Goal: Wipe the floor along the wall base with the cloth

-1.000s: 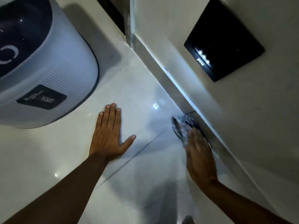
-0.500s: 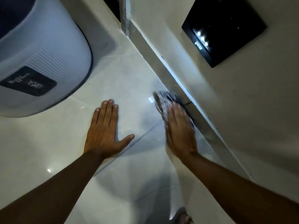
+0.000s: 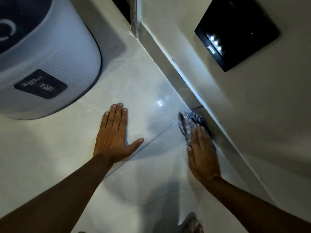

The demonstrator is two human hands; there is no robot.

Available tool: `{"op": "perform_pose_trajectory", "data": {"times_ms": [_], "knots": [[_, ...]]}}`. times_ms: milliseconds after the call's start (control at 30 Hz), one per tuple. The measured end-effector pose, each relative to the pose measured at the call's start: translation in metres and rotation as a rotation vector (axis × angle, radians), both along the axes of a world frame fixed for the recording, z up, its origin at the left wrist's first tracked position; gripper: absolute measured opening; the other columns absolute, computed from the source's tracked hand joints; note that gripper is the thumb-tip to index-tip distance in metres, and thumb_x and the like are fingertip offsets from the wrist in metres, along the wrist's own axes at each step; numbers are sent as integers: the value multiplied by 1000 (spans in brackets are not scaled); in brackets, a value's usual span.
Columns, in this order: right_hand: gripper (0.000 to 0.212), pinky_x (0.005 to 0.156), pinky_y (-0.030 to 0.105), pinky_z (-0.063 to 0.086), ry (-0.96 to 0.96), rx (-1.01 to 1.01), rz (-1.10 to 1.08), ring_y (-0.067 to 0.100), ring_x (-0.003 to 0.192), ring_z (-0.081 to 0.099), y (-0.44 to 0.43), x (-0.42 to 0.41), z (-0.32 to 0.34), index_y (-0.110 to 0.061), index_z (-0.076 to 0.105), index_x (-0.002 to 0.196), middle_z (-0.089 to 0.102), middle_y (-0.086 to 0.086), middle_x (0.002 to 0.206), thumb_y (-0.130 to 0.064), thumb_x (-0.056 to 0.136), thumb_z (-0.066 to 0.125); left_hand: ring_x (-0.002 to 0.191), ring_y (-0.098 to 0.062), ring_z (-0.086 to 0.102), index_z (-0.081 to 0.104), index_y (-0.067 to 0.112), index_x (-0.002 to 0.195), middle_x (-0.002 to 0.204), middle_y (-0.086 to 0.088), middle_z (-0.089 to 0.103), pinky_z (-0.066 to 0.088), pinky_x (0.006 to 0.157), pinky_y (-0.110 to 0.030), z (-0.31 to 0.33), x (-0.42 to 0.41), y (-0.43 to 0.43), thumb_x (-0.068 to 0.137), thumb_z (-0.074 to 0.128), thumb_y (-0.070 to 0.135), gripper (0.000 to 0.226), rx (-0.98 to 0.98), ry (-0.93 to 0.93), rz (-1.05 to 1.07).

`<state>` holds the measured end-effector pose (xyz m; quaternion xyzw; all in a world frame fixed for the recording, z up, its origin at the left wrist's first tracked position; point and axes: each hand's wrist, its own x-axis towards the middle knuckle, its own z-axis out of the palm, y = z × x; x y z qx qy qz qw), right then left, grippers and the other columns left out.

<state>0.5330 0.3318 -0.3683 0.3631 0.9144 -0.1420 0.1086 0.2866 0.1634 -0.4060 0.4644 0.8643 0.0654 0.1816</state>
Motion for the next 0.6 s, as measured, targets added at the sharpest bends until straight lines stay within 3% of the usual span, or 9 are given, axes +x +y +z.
{"op": "perform_pose_trajectory", "data": {"times_ms": [67, 167, 300, 367, 467, 600], "knots": [[59, 114, 48, 27, -1, -33, 34, 25, 147, 12, 11, 9, 1, -11, 16, 152, 14, 10, 160, -30, 98, 31, 156, -29, -4, 3, 7, 159, 169, -15, 0, 13, 125, -52, 0, 0, 0, 82, 33, 82, 112, -3, -5, 3], [59, 116, 45, 23, 54, 4, 120, 27, 146, 16, 32, -52, -8, -12, 20, 151, 21, 12, 159, -28, 96, 38, 156, -30, -4, 3, 7, 159, 169, -15, 0, 13, 125, -51, -1, 0, 2, 82, 33, 83, 112, -9, 3, 4], [62, 119, 45, 13, 100, 44, -11, 29, 147, 12, 5, -100, -15, -13, 19, 151, 20, 10, 160, -28, 95, 40, 156, -29, -5, 1, 9, 159, 169, -13, -2, 12, 126, -51, -4, -2, 2, 81, 32, 84, 113, -21, 10, 13], [62, 116, 47, 16, 68, 12, 125, 31, 147, 13, -23, -76, -9, -15, 18, 152, 21, 9, 160, -31, 95, 37, 156, -28, -6, 0, 8, 159, 169, -14, -3, 12, 126, -51, -4, -6, -4, 81, 33, 82, 112, -18, 6, 9], [65, 116, 47, 22, 38, -26, 432, 34, 144, 23, -3, -46, -8, -11, 23, 150, 26, 13, 157, -18, 87, 33, 156, -29, -6, 1, 7, 159, 169, -15, -3, 11, 126, -50, -2, -14, -12, 82, 34, 81, 112, -33, 11, -21], [54, 114, 44, 30, 41, 65, 230, 34, 141, 30, 48, -65, -8, -1, 31, 145, 32, 21, 153, -8, 92, 35, 156, -29, -3, 5, 7, 159, 169, -15, 1, 12, 126, -49, -2, -18, -10, 81, 37, 82, 112, -13, -2, -11]]}}
